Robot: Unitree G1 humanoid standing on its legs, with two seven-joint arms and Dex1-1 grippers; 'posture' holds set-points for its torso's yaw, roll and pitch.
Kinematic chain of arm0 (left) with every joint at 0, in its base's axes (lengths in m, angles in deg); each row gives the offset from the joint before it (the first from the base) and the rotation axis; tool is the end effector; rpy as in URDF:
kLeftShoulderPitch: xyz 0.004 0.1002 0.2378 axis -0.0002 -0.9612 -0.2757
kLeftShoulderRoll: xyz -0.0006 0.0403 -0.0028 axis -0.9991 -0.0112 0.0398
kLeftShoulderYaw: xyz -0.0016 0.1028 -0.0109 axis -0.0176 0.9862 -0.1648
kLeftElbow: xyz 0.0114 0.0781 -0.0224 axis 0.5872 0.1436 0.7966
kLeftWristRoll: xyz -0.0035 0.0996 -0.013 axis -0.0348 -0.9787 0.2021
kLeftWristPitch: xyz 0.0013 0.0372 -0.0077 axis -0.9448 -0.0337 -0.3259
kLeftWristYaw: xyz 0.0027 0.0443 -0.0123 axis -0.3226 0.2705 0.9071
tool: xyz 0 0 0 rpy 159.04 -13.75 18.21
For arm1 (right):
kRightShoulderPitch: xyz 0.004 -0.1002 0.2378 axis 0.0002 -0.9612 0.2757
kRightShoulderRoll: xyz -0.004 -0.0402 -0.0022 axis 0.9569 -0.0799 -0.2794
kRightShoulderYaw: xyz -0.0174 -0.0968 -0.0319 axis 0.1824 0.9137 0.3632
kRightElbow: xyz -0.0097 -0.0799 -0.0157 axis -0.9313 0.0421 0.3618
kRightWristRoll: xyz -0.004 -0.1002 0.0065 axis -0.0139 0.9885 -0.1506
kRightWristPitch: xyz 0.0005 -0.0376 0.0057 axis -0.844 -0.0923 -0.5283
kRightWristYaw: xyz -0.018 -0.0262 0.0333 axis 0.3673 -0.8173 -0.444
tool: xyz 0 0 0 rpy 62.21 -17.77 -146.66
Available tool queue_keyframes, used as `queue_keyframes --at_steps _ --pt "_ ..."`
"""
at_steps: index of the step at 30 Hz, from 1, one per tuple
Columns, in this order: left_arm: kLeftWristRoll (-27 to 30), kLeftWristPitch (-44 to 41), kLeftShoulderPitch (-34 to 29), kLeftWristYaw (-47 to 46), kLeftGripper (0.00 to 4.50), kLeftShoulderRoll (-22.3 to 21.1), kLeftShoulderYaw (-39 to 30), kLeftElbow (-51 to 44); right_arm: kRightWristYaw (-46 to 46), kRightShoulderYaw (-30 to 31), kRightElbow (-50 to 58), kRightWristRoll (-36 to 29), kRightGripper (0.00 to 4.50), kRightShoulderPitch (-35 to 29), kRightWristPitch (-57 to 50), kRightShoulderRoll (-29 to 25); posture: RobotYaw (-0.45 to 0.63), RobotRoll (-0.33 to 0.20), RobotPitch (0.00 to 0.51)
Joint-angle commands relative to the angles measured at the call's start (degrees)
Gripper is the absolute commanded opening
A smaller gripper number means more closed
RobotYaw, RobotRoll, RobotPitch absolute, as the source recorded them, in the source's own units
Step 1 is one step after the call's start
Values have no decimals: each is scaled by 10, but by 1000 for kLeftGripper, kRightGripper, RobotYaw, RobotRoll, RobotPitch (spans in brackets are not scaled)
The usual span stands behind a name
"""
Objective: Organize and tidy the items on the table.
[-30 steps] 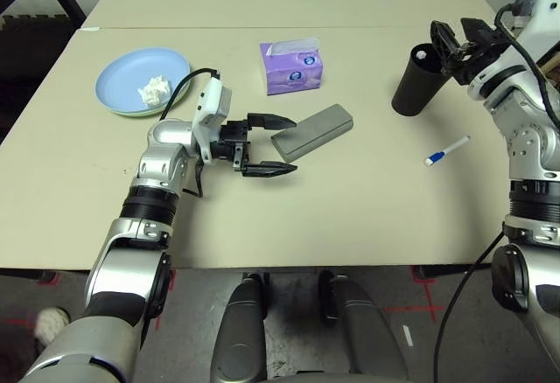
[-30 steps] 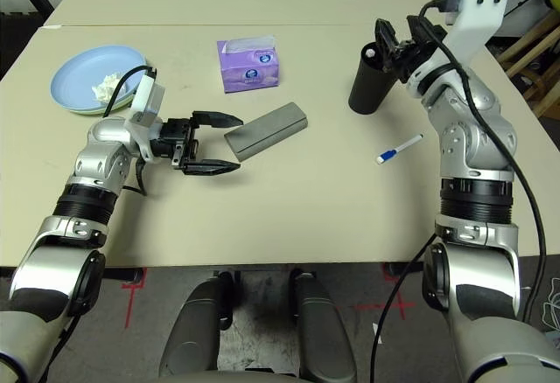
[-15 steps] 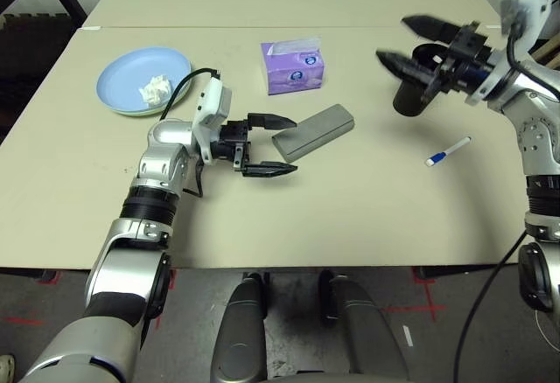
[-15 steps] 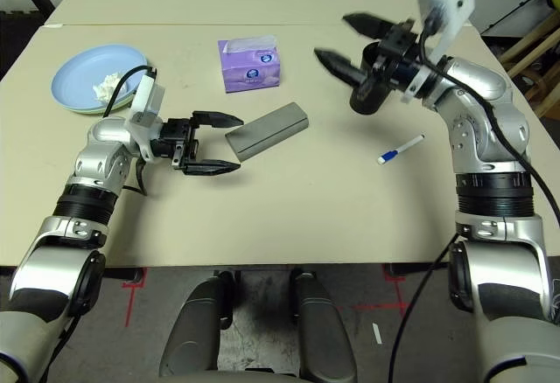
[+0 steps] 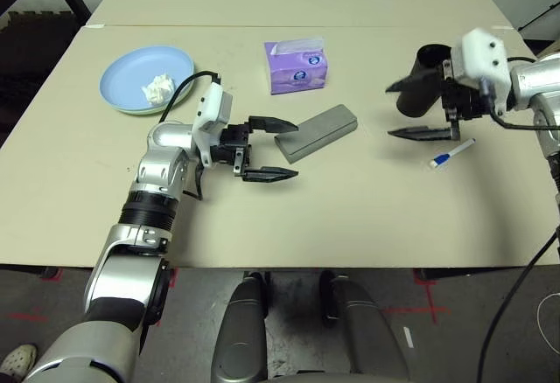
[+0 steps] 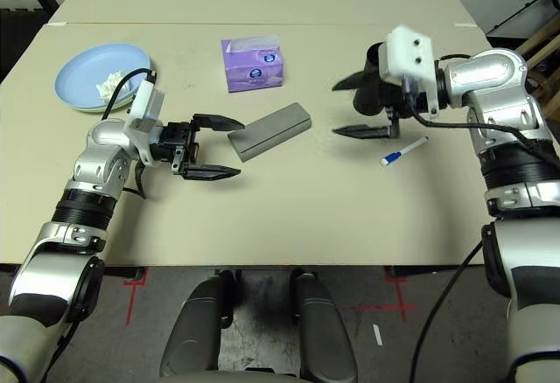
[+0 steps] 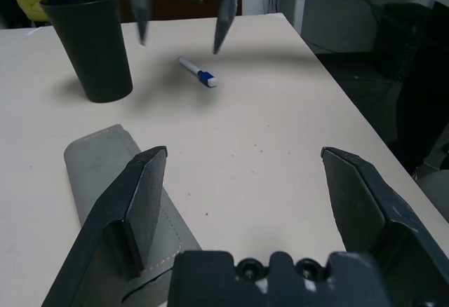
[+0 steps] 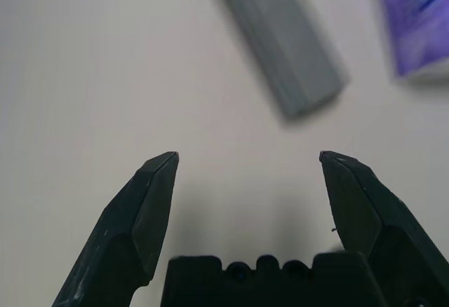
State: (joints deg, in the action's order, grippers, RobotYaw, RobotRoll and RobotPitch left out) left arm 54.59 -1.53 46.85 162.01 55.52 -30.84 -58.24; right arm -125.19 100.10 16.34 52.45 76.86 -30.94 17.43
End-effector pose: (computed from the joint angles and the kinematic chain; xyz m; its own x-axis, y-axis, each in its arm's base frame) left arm 0.3300 0.2009 0.1801 0.0027 -0.9959 -0.0900 0.9464 -0.0265 0.3218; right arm 0.3238 -0.2743 0.2751 0.3068 0.6484 -0.6968 -0.8563 -0.1316 -0.4995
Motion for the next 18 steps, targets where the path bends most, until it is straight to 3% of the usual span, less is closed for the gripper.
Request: queue_keyframes --at_steps 1,8,18 --pt "4 -2 -4 2 4500 0 4 -4 -13 57 -63 55 4444 25 70 -23 89 0 252" --pt "7 -10 -10 2 4500 -4 4 -14 -13 121 -140 111 4444 68 169 -17 91 0 267" --pt "11 -21 -16 -4 4500 -2 7 -28 2 143 -170 212 4444 102 274 -1 92 0 285"
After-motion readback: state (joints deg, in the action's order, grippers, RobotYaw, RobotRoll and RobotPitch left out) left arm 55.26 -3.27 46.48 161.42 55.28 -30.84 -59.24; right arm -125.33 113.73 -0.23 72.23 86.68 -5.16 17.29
